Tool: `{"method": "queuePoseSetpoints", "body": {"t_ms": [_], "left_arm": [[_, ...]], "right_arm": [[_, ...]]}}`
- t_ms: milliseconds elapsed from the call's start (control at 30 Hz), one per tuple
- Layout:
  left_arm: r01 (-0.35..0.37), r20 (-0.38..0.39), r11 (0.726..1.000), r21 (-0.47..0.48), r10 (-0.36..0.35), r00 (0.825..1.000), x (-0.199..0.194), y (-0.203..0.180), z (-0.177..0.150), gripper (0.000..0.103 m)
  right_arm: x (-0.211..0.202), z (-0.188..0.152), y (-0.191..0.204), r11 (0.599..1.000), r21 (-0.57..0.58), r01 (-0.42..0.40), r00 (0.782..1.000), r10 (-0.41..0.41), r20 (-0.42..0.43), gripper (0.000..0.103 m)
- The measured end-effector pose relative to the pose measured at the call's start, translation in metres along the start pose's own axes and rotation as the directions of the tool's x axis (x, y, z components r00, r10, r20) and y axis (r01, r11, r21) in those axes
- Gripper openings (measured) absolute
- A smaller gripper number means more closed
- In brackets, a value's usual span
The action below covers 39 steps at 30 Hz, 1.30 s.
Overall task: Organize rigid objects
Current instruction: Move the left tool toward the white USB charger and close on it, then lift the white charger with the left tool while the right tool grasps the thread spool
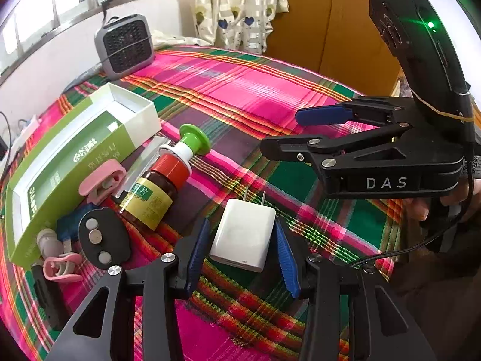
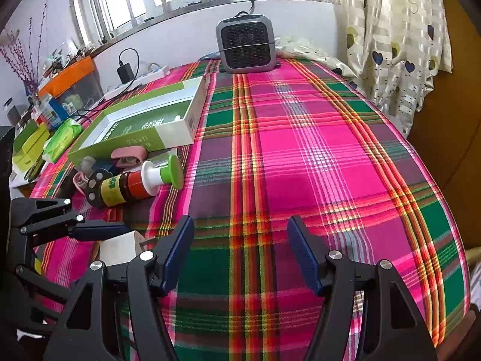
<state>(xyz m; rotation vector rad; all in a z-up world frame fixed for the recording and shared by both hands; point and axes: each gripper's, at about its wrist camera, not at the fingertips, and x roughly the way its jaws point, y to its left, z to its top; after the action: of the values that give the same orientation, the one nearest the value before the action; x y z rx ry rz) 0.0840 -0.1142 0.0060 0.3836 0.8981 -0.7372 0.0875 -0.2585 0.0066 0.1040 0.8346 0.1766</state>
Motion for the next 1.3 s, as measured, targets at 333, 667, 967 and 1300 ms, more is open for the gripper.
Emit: {"method": "queuePoseSetpoints", "body": {"t_ms": [333,667,967,1300], "left_arm": [[-0.035,0.034,0.994,-0.106,0.038,0.999,-0.016,0.01,-0.013,0.032],[-0.152,0.083,0.943,-0.295,0.184,0.979,-0.049,0.044,-0.033,0.032],[-0.21,0.096,0.891,-0.402,0.269,0.958,-0.07,0.074,-0.048,0.032],[-0.22,0.106,0.872,-0.438,0.293,0.95,-0.081,0.086,-0.056,0.032]], "right_arm": [[0.0,0.003,0.002,1.0,-0.009,-0.003,1.0,0.003,-0.003,0.065],[0.003,0.007,0.015,0.999,-0.034,-0.031,1.0,0.031,-0.003,0.065],[0.005,0.013,0.041,0.992,-0.07,-0.108,0.994,0.108,-0.009,0.065],[0.017,0.024,0.052,0.99,-0.06,-0.127,0.992,0.127,0.0,0.065]]}}
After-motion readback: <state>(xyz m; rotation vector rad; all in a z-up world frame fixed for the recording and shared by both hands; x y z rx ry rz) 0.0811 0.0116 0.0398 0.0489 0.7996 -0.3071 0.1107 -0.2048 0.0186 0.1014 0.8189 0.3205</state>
